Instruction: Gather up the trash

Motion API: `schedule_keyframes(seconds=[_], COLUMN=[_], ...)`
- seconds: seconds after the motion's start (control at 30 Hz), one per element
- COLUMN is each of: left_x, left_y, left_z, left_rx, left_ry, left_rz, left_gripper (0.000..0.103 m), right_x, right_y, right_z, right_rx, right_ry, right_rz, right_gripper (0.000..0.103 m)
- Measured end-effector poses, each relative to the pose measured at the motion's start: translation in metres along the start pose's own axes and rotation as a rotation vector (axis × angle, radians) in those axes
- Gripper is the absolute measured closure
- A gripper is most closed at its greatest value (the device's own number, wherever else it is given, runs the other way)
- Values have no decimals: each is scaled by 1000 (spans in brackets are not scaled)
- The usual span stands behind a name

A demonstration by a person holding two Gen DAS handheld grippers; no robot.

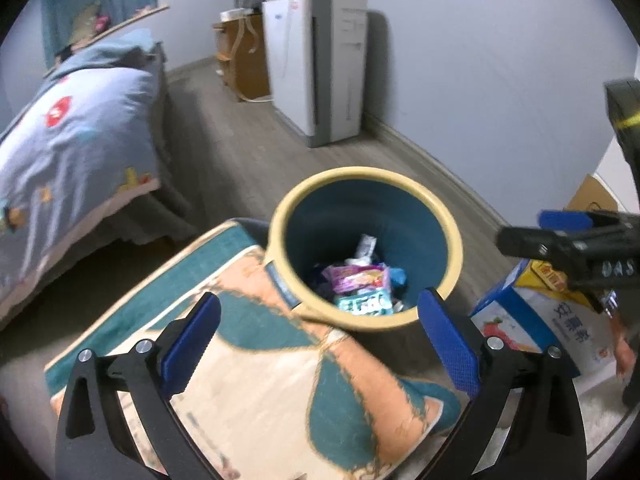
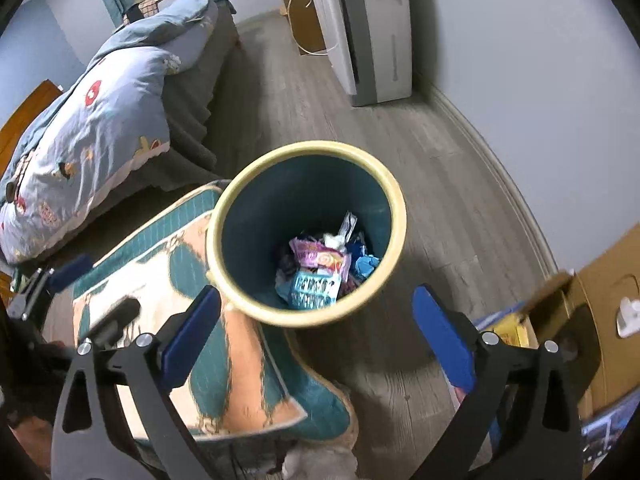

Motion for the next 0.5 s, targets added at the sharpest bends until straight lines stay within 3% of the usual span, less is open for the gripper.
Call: schedule_keyframes(seconds=[0.2, 0.37, 0.5], left_x=[31, 43, 45], left_y=[4, 2, 2], left_z=[11, 15, 17], left_rx=[56, 8, 2], left_ry=[-23, -50, -46], left_rz=[-1, -57, -44], left_gripper=[5, 5, 5], right_x=[21, 24, 23], right_y=[4, 3, 3], right_z=[22, 25, 29], right_rx=[23, 19, 19], right_ry=[-23, -32, -20], right_rz=[16, 32, 34], right_gripper=[6, 6, 6])
Point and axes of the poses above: each gripper's, at about its wrist camera, not at the fingertips, and x roughly against the way its jaws point, y to its left, z to its underside, the point moved 5 cm from there along -x, roughly the way its jaws point, and after that the axes turned 3 degrees about y, right-handed, at the moved point
